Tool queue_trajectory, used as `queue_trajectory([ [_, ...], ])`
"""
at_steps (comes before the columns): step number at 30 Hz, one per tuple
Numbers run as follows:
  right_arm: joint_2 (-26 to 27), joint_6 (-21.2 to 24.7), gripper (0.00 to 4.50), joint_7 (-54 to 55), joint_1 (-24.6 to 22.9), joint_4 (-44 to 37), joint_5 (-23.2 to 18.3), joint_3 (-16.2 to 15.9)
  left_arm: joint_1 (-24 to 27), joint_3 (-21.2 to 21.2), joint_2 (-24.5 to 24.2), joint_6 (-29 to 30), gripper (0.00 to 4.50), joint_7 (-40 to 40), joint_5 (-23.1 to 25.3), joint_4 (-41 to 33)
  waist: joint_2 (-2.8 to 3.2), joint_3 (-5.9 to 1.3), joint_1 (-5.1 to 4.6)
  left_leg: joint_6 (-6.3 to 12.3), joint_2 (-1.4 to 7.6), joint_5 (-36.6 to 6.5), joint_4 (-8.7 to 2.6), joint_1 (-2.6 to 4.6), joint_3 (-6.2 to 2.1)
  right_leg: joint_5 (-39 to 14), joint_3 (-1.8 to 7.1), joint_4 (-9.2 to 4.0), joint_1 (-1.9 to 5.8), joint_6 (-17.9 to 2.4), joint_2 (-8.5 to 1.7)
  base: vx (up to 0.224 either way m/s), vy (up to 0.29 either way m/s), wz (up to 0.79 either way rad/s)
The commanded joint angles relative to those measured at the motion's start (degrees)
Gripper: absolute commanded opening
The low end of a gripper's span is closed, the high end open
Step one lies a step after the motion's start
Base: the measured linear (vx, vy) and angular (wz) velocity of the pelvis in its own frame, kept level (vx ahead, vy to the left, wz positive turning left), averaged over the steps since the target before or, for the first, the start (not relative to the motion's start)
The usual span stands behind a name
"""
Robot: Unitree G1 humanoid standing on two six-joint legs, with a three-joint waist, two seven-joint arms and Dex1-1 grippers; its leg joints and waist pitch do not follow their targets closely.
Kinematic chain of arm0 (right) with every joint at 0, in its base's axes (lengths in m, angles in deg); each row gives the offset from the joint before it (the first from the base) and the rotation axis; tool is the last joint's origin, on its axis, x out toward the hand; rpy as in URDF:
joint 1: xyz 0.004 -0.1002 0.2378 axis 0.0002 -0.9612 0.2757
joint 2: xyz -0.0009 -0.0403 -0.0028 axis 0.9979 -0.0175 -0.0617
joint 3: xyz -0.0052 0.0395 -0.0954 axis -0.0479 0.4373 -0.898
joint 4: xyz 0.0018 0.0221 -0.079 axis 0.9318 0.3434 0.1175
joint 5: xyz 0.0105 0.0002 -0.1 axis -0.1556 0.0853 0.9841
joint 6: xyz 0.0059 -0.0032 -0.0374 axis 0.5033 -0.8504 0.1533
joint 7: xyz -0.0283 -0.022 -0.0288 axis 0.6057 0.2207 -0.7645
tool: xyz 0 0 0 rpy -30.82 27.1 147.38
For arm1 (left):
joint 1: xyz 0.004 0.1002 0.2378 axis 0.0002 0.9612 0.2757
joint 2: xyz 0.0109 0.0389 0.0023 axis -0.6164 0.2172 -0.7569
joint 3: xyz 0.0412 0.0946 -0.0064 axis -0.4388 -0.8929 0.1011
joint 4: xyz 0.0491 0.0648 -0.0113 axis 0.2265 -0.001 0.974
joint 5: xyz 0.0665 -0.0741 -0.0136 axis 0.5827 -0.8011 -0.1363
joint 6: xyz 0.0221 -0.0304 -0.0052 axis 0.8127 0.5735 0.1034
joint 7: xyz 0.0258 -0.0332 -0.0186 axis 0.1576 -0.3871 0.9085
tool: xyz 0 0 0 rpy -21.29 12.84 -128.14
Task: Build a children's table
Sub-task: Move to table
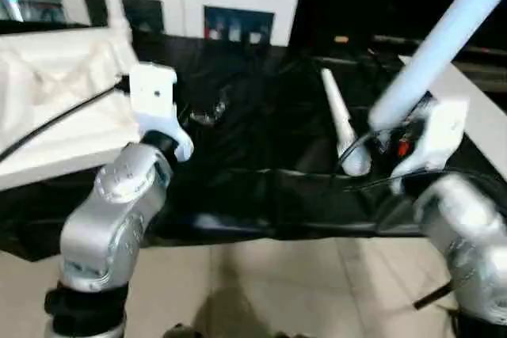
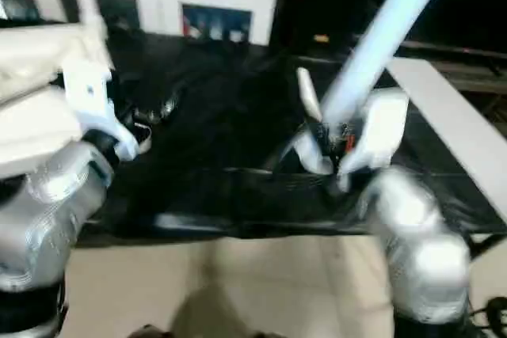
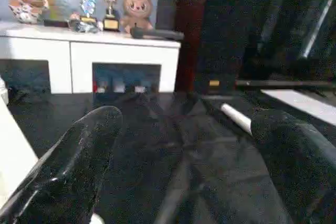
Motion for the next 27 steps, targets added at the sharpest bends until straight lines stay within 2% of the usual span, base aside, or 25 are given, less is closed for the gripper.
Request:
queue_trajectory([
  [1,-0.6,-2.0,1.86,1.8,1.1,-0.4,0.2,0.5,0.7,-2.4,-0.4,0.7,4.5,-2.3,-0.4,-0.7,2.42,-2.52,-1.27,-0.74,2.63,-38.6,-14.1,0.67,0.22,-8.2,-5.89,8.13,2.02,-3.1,5.18,-0.082,0.206,0.07],
  [3,-0.1,-2.6,1.86,2.4,1.1,-0.1,0.7,-0.1,2.1,-2.5,0.3,-1.9,4.5,-1.8,1.4,-0.3,0.8,-2.67,-0.21,-3.52,4.5,-38.4,-14.3,1.08,0.58,-12.6,-2.84,6.61,3.48,-2.2,1.87,-0.067,0.127,0.03],
  [4,0.4,-2.8,1.86,2.8,1.1,0.0,1.0,-0.2,3.1,-2.3,0.9,-4.0,4.5,-0.5,3.2,0.4,-3.67,-4.96,1.52,-7.17,2.79,-24.8,-3.43,0.92,-0.54,-32.3,5.08,-3.3,2.43,1.1,-9.24,-0.051,0.071,0.09],
  [5,0.5,-2.8,1.86,2.7,1.2,0.1,0.9,-0.1,3.2,-2.4,1.0,-4.4,4.5,-0.5,3.5,0.8,-2.65,-4.49,0.97,-5.0,0.39,-9.7,8.89,-2.88,-7.7,-41.1,11.06,-8.57,2.76,0.5,-15.16,-0.052,0.137,-0.01],
  [6,1.0,-2.9,1.86,2.9,1.1,0.2,0.7,0.0,3.6,-2.4,0.9,-4.8,4.5,-0.9,3.4,0.9,-1.56,-4.82,1.2,-5.42,-0.19,-8.1,9.87,-5.93,-9.53,-39.2,10.37,-6.85,6.26,-1.5,-15.18,-0.052,0.137,-0.01],
  [7,1.6,-2.9,1.86,3.1,1.1,0.3,0.5,0.1,3.9,-2.0,1.0,-4.8,4.5,-1.0,3.2,1.1,-1.53,-2.72,1.17,-7.95,0.71,-7.8,9.99,-5.68,-10.92,-35.5,6.82,-7.21,5.18,-6.8,-14.42,-0.05,0.244,-0.27],
  [8,2.2,-2.8,1.86,3.5,1.0,0.4,0.9,0.1,4.1,-1.6,1.4,-4.8,4.5,-0.9,3.1,1.5,-0.96,-2.15,1.44,-8.37,1.52,-10.3,6.02,-1.68,-10.02,-34.2,2.93,-7.48,3.65,-11.6,-11.18,-0.051,0.277,-0.21],
  [9,2.3,-2.9,1.86,3.4,1.0,0.4,0.9,0.0,4.0,-1.5,1.4,-5.1,4.5,-0.7,3.5,1.8,-0.12,-2.27,1.29,-7.13,1.96,-12.5,3.33,-0.1,-9.74,-33.8,1.79,-6.96,3.81,-13.0,-9.2,-0.051,0.277,-0.21],
  [10,2.4,-3.0,1.86,3.2,1.0,0.4,0.9,-0.1,4.0,-1.4,1.3,-5.4,4.5,-0.5,3.9,2.0,1.3,-1.72,-0.03,-2.06,1.99,-21.3,-4.06,1.85,-8.48,-30.4,-0.86,-2.78,1.17,-12.0,-0.27,-0.116,0.263,0.15],
  [11,2.4,-3.6,1.86,2.7,0.8,0.5,1.7,-0.7,4.0,-1.4,0.8,-6.5,4.5,-0.1,4.9,3.0,3.32,-3.49,-2.65,-1.63,3.01,-28.7,-8.15,3.9,-9.65,-18.2,-2.67,6.2,0.66,-6.7,3.82,-0.119,0.278,0.16],
  [12,2.2,-4.2,1.86,2.9,0.5,0.7,2.3,-1.3,4.2,-1.4,0.8,-8.3,4.5,-0.3,5.6,3.8,3.46,-3.61,-3.43,2.64,2.13,-25.2,-9.15,4.67,-10.02,-9.4,-3.35,9.04,-0.27,-3.2,4.9,-0.119,0.278,0.16],
  [13,2.1,-4.5,1.86,3.0,0.4,0.9,2.7,-1.6,4.4,-1.4,0.9,-9.4,4.5,-0.6,6.1,4.3,3.46,-3.61,-3.43,2.64,2.13,-25.2,-9.15,4.67,-10.02,-9.4,-3.35,9.04,-0.27,-3.2,4.9,-0.047,0.28,-0.01],
  [14,1.8,-4.8,1.86,3.2,0.0,1.1,3.2,-2.2,5.0,-1.1,1.4,-10.8,4.5,-0.6,6.6,5.0,3.09,-3.01,-3.36,9.01,2.64,-17.7,-9.72,5.42,-8.93,-6.9,-3.52,8.97,-1.33,-0.7,4.53,-0.04,0.226,-0.06],
  [15,1.7,-4.7,1.86,3.1,0.0,1.2,3.2,-2.2,5.1,-1.1,1.4,-10.9,4.5,-0.4,6.8,5.1,2.59,-3.18,-3.15,9.46,3.17,-16.5,-10.23,5.22,-9.15,-6.1,-3.21,8.29,-0.55,-0.4,4.11,-0.04,0.226,-0.06],
  [16,1.7,-4.6,1.86,2.7,-0.2,1.4,3.0,-2.3,5.4,-0.9,1.6,-10.9,4.5,0.1,7.0,5.6,-0.62,-4.28,-2.41,5.77,4.25,-15.8,-10.04,5.43,-9.14,-3.0,0.91,2.91,0.5,-1.5,-0.23,-0.054,0.188,-0.12],
  [17,1.6,-4.7,1.86,2.6,-0.4,1.5,3.0,-2.3,5.5,-0.8,1.9,-10.8,4.5,0.1,6.8,5.8,-1.42,-3.89,-0.83,1.15,3.57,-17.9,-7.73,2.73,-7.64,-5.1,4.68,-1.55,2.02,-2.8,-6.35,-0.054,0.169,0.06],
  [18,1.2,-4.8,1.86,2.3,-0.7,1.6,3.2,-2.2,5.5,-1.1,1.7,-10.8,4.5,0.1,7.0,5.8,-2.39,-3.75,0.94,-1.56,1.81,-17.3,-0.92,1.05,-6.86,-7.9,9.2,-5.07,3.17,-6.4,-11.95,-0.054,0.169,0.06],
  [19,0.3,-5.5,1.86,2.1,-0.9,1.8,4.7,-2.4,5.2,-1.7,1.6,-10.5,4.5,0.6,8.2,6.1,-1.05,-4.0,0.24,-5.77,1.46,-7.3,5.62,-1.27,-10.5,-11.8,8.53,-5.26,6.1,-9.8,-14.19,-0.033,0.17,-0.15],
  [20,0.1,-5.4,1.86,1.6,-1.0,2.2,4.6,-2.2,4.8,-2.1,1.7,-12.7,4.5,0.7,9.2,6.4,-0.27,-2.82,0.33,-9.74,2.28,-3.7,1.01,-0.83,-10.07,-18.0,2.4,-4.81,5.45,-11.5,-7.6,-0.036,0.186,-0.42],
  [21,0.1,-5.4,1.86,1.6,-1.0,2.2,4.6,-2.2,4.8,-2.1,1.7,-12.7,4.5,0.7,9.2,6.4,-0.01,-2.84,0.13,-9.31,1.83,-4.3,-2.69,-2.01,-9.5,-18.5,-1.59,-3.1,6.28,-12.2,-3.52,-0.036,0.186,-0.42],
  [22,-0.6,-5.8,1.86,1.2,-0.7,2.7,5.3,-2.8,4.4,-2.0,2.1,-12.9,4.5,1.0,9.1,6.7,3.48,-3.8,-2.48,-6.48,3.5,-9.9,-7.99,2.59,-16.48,-6.9,-2.24,4.5,2.41,-7.3,3.67,-0.031,0.194,0.24],
  [23,-0.9,-6.1,1.86,1.0,-0.6,3.0,5.7,-3.1,4.3,-1.9,2.3,-13.0,4.5,1.1,9.1,6.8,3.96,-3.66,-2.86,-7.23,2.75,-13.7,-8.42,3.05,-17.91,-6.9,-1.72,5.09,2.61,-6.0,4.26,-0.042,0.175,0.67],
  [25,-1.6,-7.0,1.86,0.2,0.1,3.8,6.7,-4.0,3.8,-1.9,2.8,-13.7,4.5,1.0,9.8,7.5,3.73,-2.59,-2.98,-8.71,2.44,-31.1,-10.8,4.03,-20.89,-10.1,-0.32,5.01,2.58,-3.8,4.62,-0.045,0.146,0.62],
  [26,-1.6,-7.2,1.86,0.1,0.3,4.1,6.7,-4.1,3.6,-1.9,3.0,-14.0,4.5,0.9,10.0,7.7,3.85,-2.25,-3.03,-8.92,1.35,-42.4,-12.37,3.88,-22.59,-14.0,0.43,5.18,4.06,-4.6,5.14,-0.024,0.056,0.59],
  [27,-1.6,-7.3,1.86,-0.1,0.4,4.3,6.7,-4.1,3.5,-1.8,3.1,-14.2,4.5,0.8,10.1,7.8,3.46,-2.42,-3.02,-8.39,0.87,-45.8,-12.69,4.31,-23.44,-15.2,0.85,5.04,4.48,-5.2,5.32,-0.024,0.056,0.59],
])
